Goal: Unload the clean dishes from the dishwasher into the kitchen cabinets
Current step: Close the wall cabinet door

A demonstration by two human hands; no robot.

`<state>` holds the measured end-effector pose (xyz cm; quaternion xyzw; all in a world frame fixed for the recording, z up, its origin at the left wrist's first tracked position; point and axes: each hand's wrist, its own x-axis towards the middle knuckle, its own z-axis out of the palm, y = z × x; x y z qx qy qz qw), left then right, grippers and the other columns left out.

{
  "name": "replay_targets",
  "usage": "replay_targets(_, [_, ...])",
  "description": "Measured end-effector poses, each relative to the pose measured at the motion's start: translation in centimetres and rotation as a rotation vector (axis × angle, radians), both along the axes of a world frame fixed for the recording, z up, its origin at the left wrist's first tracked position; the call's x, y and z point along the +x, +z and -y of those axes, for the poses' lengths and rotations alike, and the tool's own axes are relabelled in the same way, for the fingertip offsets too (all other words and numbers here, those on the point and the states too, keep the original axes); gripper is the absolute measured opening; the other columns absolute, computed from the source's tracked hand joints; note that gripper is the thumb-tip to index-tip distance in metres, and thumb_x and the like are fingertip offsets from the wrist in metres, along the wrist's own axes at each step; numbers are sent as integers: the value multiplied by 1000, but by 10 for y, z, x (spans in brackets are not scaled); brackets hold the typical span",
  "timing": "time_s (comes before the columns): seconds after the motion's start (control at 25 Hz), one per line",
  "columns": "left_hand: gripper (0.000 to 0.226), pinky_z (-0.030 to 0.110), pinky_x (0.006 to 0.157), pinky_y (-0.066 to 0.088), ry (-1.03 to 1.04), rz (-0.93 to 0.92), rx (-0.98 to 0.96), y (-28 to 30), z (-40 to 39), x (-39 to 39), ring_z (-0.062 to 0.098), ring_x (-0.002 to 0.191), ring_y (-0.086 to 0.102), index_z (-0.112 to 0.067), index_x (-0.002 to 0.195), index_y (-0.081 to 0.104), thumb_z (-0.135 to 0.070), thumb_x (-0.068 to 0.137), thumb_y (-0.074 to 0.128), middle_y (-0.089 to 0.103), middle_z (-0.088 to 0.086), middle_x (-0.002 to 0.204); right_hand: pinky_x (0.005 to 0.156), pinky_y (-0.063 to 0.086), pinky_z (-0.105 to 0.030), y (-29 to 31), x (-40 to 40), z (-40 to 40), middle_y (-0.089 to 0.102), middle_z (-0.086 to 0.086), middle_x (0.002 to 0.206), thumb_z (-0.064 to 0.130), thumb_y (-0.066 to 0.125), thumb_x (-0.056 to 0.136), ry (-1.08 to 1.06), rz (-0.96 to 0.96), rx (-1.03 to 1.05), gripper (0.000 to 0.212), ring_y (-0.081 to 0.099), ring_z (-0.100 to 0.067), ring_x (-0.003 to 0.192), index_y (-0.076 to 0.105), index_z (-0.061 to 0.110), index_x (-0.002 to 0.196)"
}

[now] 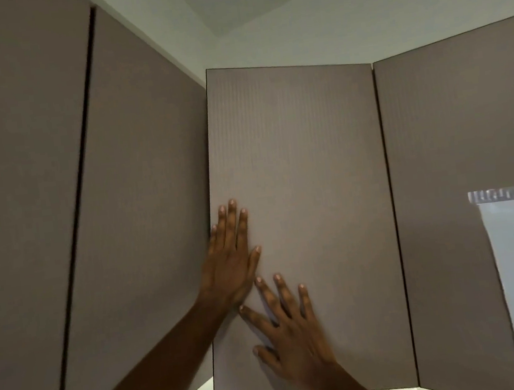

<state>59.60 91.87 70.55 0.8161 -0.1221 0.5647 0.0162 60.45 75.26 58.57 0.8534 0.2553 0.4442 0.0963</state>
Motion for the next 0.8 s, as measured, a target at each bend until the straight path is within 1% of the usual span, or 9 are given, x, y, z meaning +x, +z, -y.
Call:
replay_targets(0.12, [75, 47, 130, 2, -105, -61, -101, -20, 13, 69, 22, 157, -24, -14, 163, -16, -45, 110, 27, -30, 6, 169, 121, 11, -65, -11, 51, 9, 3, -7, 176, 72, 41, 95, -52, 16, -19, 75, 10, -38, 160, 22, 44, 163])
replay_targets(0.24, [73, 51, 130, 10, -178, -139, -130, -53, 28, 141, 19, 158, -22, -16, 163, -15, -45, 109, 24, -28, 2, 170, 126, 10, -60, -23, 94, 34, -3, -8, 176, 64, 42, 99, -118, 37, 9, 76, 7, -35, 162, 20, 34, 166])
replay_targets(0.36, [70, 51, 130, 12, -269, -38, -203, -77, 43, 179, 22, 160, -10, -13, 165, -3, -38, 108, 29, -14, 4, 173, 127, 16, -61, -36, 116, 54, 0, -13, 175, 60, 40, 104, -157, 127, -98, 76, 6, -37, 161, 19, 24, 167])
replay_targets(0.44, [68, 48, 130, 9, -367, 51, -236, -84, 44, 194, 22, 161, -4, -13, 166, 5, -31, 107, 34, -5, 4, 174, 126, 14, -62, -38, 128, 55, 3, -15, 175, 60, 39, 104, -148, 197, -128, 76, 6, -39, 161, 19, 21, 167])
replay_targets(0.52, [66, 47, 130, 7, -414, 79, -246, -84, 42, 199, 22, 161, -2, -13, 166, 8, -30, 107, 34, -3, 4, 174, 126, 12, -62, -38, 132, 54, 2, -16, 175, 59, 38, 104, -152, 218, -138, 76, 5, -39, 161, 17, 20, 167])
replay_targets(0.6, [66, 45, 130, 9, -335, 54, -235, -85, 42, 193, 21, 161, -3, -13, 166, 6, -30, 109, 34, -4, 4, 174, 127, 10, -63, -42, 132, 54, 0, -16, 175, 58, 37, 105, -154, 201, -147, 76, 3, -38, 161, 17, 19, 167])
replay_targets(0.68, [68, 43, 130, 12, -224, -32, -187, -82, 37, 181, 22, 161, -3, -13, 166, 3, -34, 109, 35, -5, 6, 174, 126, 10, -64, -38, 121, 49, 2, -17, 174, 58, 38, 104, -176, 124, -135, 75, 5, -39, 161, 23, 17, 166])
replay_targets(0.72, [69, 44, 130, 14, -176, -95, -143, -79, 33, 171, 23, 161, -1, -13, 166, 3, -37, 109, 35, -4, 7, 174, 125, 10, -65, -33, 115, 43, 6, -17, 174, 58, 40, 102, -197, 75, -110, 75, 10, -40, 160, 28, 16, 164])
replay_targets(0.8, [70, 51, 128, 18, -39, -188, 15, -80, 15, 136, 28, 161, 4, -14, 166, 9, -41, 108, 37, 1, 8, 174, 123, 15, -66, -19, 88, 27, 21, -17, 172, 59, 46, 97, -232, -32, -7, 75, 25, -41, 156, 37, 16, 159])
